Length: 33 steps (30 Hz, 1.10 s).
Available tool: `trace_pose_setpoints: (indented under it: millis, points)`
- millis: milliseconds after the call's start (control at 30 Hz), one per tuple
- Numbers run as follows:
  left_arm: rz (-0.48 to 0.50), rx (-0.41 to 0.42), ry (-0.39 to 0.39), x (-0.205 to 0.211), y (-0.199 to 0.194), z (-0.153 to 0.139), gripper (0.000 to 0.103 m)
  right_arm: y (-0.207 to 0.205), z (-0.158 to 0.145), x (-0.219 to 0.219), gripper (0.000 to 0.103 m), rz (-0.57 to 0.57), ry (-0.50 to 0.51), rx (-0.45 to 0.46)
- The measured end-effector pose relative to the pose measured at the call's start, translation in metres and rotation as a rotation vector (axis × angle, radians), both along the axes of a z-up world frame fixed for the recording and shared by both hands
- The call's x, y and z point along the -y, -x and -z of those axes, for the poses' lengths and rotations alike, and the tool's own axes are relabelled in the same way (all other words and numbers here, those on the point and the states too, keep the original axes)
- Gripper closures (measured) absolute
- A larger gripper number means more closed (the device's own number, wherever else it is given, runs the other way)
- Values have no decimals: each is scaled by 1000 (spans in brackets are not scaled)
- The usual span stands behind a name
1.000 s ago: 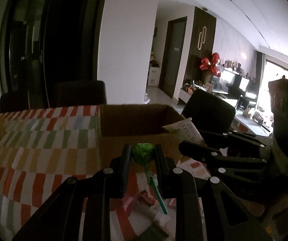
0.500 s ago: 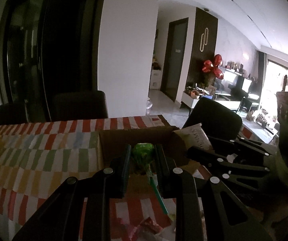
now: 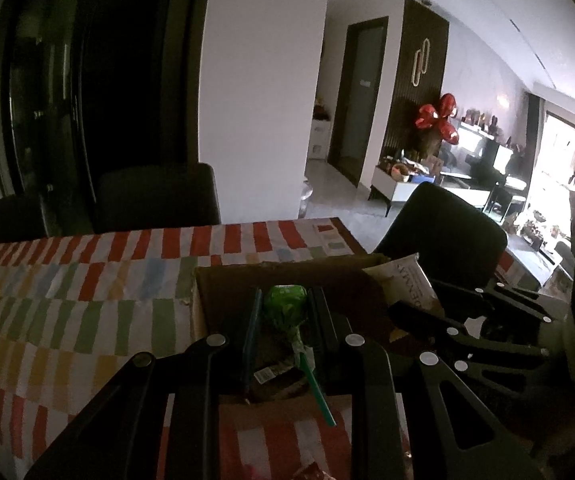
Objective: Organize snacks
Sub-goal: 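Carry the DENMAN bag in the right tool while the left tool carries the lollipop to the box, then open the right tool over the box while the left tool releases the lollipop inside, then move both tools back from the box to the snack pile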
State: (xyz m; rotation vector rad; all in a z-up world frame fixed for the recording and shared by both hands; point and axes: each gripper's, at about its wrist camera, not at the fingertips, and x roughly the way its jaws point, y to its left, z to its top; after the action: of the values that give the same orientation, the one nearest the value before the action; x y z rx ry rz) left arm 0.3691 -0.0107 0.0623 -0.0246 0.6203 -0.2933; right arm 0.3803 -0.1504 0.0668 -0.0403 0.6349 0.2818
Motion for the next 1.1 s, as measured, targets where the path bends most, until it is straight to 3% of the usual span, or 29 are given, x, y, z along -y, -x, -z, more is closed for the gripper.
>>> trace_pose_setpoints:
  millis: [133,167,267,467,1100]
  points:
    - [12,-59,-6,1,-19,7,78,-9,6,-2,65,12,15,-16]
    - [3,-73,-22,1,-22,8,73,-11,7,-3,64,19,22,-15]
    - [-44,-54,-63,-3,-14,10,54,-11,7,1,45,70,46,-12]
    - [-38,-55,-114,-3,21,13,52,16,5,8,41,87,50,7]
    - [41,36,-127,5,146,2,39,119,-1,20,29,46,13,50]
